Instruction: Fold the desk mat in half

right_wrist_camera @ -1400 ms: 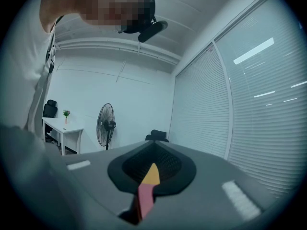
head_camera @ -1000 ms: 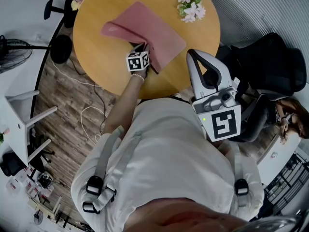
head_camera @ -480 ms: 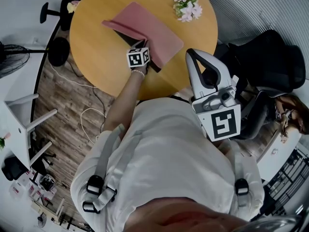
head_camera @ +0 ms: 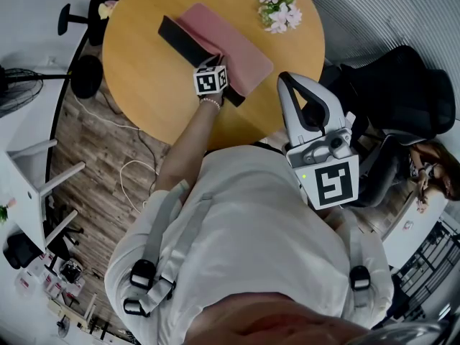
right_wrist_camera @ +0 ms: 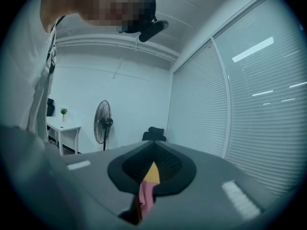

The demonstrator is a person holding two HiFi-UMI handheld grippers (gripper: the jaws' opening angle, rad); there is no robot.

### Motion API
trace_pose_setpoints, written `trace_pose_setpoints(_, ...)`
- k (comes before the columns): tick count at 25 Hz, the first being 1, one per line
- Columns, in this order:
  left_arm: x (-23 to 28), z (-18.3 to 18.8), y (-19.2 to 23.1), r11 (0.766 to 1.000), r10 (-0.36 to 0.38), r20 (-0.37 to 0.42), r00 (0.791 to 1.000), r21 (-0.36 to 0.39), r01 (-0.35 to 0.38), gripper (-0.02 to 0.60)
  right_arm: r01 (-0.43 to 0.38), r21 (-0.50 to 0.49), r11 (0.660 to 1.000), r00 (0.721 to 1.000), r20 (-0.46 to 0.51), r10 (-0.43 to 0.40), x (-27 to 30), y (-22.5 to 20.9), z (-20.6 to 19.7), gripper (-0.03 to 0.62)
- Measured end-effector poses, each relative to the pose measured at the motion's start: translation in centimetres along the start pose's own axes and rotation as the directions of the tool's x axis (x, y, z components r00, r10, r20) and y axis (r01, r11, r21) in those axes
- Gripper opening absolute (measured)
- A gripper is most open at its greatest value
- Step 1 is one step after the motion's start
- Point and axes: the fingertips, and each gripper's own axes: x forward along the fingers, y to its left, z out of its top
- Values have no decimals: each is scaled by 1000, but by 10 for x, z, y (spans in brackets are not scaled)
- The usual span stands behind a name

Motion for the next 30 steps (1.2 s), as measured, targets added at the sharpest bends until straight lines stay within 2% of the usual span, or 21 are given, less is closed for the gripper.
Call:
trace_pose_setpoints(17,55,12,-16,999,-36,-48,998,-9,36,57,27,24,999,999,-46,-26,10,-19,-19,5)
trace_pose_setpoints(30,91,19,-28,999,-33,-76,997,-20,32,55,70,42,997,994,-82,-67,5,-33,-32,5)
